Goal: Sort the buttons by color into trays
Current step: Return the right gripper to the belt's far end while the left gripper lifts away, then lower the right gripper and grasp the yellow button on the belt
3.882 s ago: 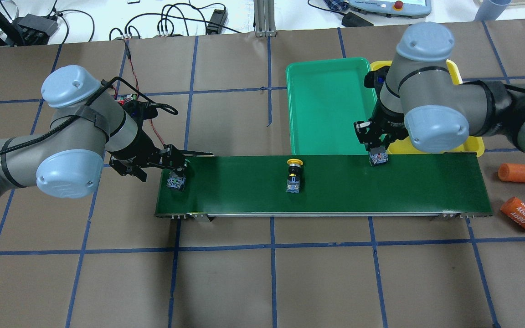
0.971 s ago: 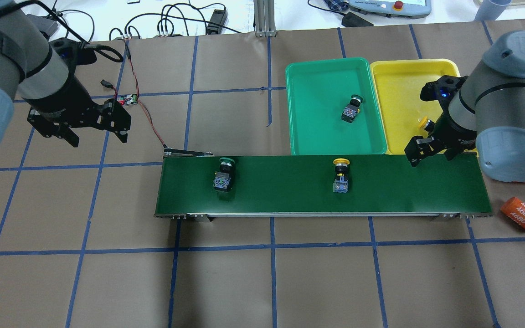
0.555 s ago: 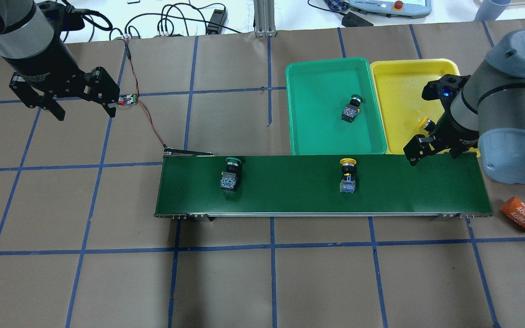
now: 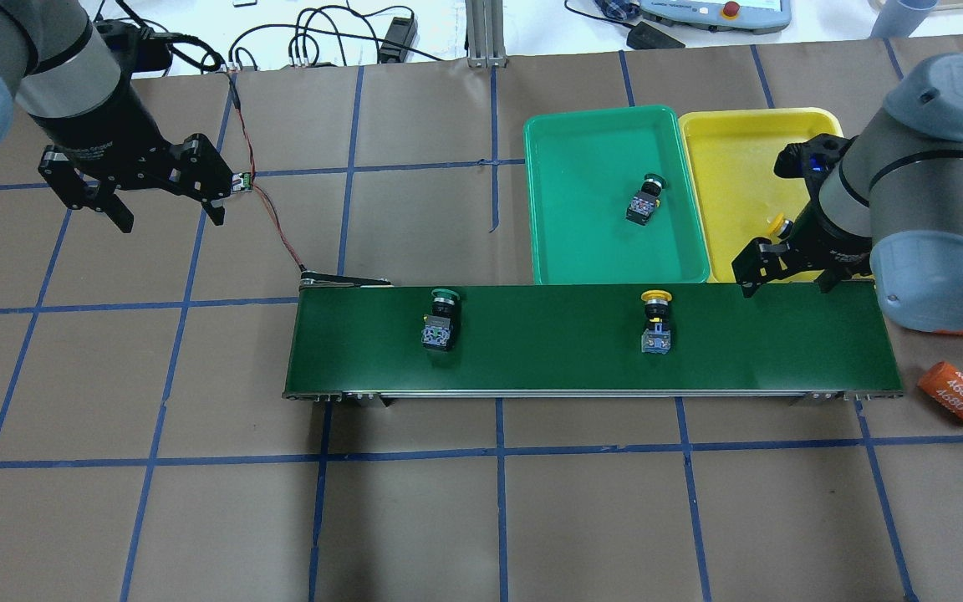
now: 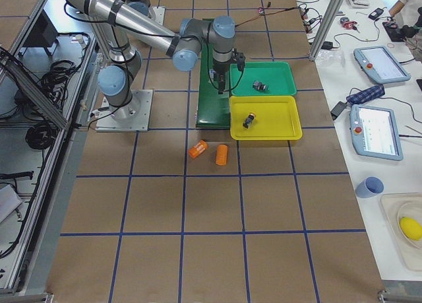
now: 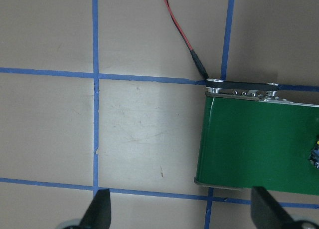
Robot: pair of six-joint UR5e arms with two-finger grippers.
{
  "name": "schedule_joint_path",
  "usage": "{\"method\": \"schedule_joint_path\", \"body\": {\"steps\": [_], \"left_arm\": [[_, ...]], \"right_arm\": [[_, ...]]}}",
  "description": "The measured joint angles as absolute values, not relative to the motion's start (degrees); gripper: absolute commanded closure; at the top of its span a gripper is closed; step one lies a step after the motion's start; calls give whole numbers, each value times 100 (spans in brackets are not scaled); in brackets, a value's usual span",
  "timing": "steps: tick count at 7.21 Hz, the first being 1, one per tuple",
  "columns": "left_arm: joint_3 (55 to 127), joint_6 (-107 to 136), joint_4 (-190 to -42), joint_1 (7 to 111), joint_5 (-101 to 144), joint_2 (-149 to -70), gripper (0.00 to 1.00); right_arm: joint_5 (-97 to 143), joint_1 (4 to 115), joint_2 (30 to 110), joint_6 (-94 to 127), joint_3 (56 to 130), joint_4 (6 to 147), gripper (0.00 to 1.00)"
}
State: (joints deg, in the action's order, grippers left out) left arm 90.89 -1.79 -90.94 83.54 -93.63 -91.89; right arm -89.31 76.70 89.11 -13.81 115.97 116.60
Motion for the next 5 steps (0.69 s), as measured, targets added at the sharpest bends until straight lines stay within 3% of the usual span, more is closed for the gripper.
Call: {"method": "schedule_joint_path", "body": {"steps": [5], "left_arm": [[9157,-244,-9364,8522,-8694,-8487,0]], "right_arm": [[-8781,7952,8895,-765,11649,11674,6]]}}
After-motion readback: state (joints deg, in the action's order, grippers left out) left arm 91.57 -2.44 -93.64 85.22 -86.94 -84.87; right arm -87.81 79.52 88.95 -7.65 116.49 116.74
